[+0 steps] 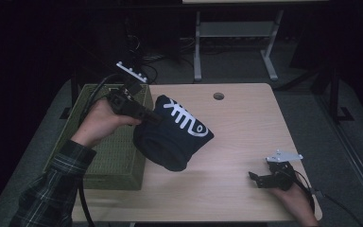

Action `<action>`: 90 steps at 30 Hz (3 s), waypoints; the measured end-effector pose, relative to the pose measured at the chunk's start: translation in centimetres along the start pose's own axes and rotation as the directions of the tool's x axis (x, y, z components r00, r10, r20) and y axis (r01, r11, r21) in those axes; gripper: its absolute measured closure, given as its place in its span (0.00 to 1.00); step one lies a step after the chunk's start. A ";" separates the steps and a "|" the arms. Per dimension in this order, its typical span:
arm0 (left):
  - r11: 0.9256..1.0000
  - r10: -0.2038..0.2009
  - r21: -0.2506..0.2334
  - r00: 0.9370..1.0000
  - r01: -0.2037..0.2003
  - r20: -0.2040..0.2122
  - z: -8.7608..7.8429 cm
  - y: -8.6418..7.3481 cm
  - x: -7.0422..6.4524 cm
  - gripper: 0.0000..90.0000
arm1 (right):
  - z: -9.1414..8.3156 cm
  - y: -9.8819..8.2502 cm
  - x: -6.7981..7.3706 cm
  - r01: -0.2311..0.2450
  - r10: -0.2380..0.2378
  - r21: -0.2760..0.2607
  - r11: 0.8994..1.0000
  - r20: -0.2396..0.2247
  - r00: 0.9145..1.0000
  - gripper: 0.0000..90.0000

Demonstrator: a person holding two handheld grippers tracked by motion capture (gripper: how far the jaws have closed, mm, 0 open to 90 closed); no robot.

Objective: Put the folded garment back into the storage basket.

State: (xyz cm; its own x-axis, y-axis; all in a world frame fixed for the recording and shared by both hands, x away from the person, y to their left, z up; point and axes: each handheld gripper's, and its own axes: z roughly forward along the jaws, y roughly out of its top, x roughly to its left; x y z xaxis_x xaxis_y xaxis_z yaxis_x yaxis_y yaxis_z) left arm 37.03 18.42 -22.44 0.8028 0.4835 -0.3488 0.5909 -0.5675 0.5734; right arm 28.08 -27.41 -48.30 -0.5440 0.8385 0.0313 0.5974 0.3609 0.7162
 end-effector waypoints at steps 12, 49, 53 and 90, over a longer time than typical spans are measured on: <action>0.998 -0.047 -0.054 0.998 0.044 -0.047 -4.5 -2.0 1.2 0.80 | 0.0 0.0 0.0 -0.006 0.006 0.001 1.000 0.004 1.000 0.09; 0.951 -0.270 -0.203 0.946 0.234 -0.178 -13.8 -11.2 5.2 0.80 | 0.0 0.0 -0.1 -0.017 0.017 0.002 1.000 0.018 1.000 0.09; 0.948 -0.286 -0.200 0.940 0.249 -0.186 -13.9 -12.1 5.7 0.80 | 0.0 0.0 -0.1 -0.021 0.021 0.004 1.000 0.021 1.000 0.09; 0.896 -0.430 -0.172 0.895 0.409 -0.116 -7.3 -17.5 11.7 0.80 | 0.0 0.0 -0.1 -0.025 0.025 0.003 1.000 0.026 0.999 0.09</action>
State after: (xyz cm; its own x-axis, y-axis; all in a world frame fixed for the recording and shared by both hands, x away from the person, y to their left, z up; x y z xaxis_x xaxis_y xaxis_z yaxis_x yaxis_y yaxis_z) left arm 35.49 38.80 -31.15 0.4553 0.7543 -0.4729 0.8440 -0.1967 0.4989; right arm 28.16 -27.53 -48.28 -0.5133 0.8577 0.0306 0.6123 0.3410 0.7133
